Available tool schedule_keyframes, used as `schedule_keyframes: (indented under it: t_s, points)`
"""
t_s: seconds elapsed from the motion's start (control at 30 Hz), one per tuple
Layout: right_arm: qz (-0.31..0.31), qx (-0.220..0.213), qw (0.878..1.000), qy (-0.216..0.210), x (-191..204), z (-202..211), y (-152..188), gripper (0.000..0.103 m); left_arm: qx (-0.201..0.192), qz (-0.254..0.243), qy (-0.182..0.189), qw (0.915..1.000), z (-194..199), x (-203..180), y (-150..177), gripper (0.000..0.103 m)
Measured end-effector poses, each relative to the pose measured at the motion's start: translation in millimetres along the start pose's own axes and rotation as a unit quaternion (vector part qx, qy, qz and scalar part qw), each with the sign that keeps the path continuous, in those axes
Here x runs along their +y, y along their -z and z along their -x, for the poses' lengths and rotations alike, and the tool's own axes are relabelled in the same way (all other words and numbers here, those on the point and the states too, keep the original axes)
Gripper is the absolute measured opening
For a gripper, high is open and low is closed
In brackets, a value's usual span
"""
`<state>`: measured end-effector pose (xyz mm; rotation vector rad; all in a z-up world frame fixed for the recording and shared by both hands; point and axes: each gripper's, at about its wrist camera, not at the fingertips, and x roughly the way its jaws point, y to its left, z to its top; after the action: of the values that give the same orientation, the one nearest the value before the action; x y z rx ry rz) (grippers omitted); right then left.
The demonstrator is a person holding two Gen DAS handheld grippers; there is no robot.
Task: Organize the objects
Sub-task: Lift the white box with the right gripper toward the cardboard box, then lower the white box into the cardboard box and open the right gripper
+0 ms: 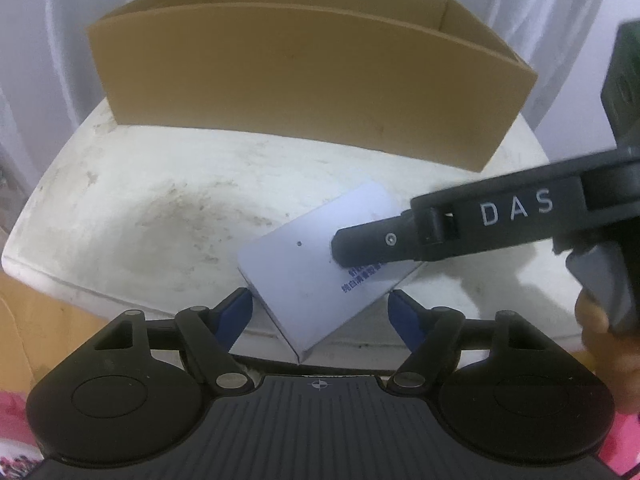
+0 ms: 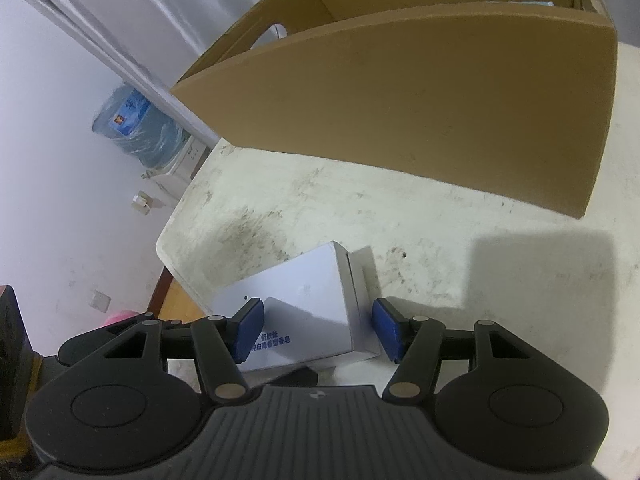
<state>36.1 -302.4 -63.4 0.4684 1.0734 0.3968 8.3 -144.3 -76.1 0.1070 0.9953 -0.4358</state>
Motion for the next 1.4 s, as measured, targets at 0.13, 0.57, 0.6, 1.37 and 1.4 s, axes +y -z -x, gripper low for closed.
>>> schedule_keyframes:
  t_s: [0.13, 0.57, 0.6, 1.37, 1.4]
  points:
    - [-0.006, -0.005, 1.000, 0.001, 3, 2, 1, 0.062, -0.008, 0.004, -0.004, 1.0000, 5, 0, 3, 0.073]
    - [0.022, -0.070, 0.997, -0.014, 46, 40, -26, 0.059, -0.095, 0.017, -0.015, 0.9952, 59, 8, -21, 0.073]
    - [0.024, -0.077, 0.997, -0.017, 51, 44, -31, 0.059, -0.105, 0.016, -0.017, 0.9942, 64, 9, -26, 0.073]
    - [-0.003, -0.075, 0.996, -0.039, 42, 7, -218, 0.059, -0.095, -0.008, -0.013, 0.9954, 13, 58, -208, 0.074]
    - [-0.010, -0.063, 0.997, -0.038, 37, -3, -224, 0.059, -0.082, -0.007, -0.012, 0.9965, 5, 59, -211, 0.074]
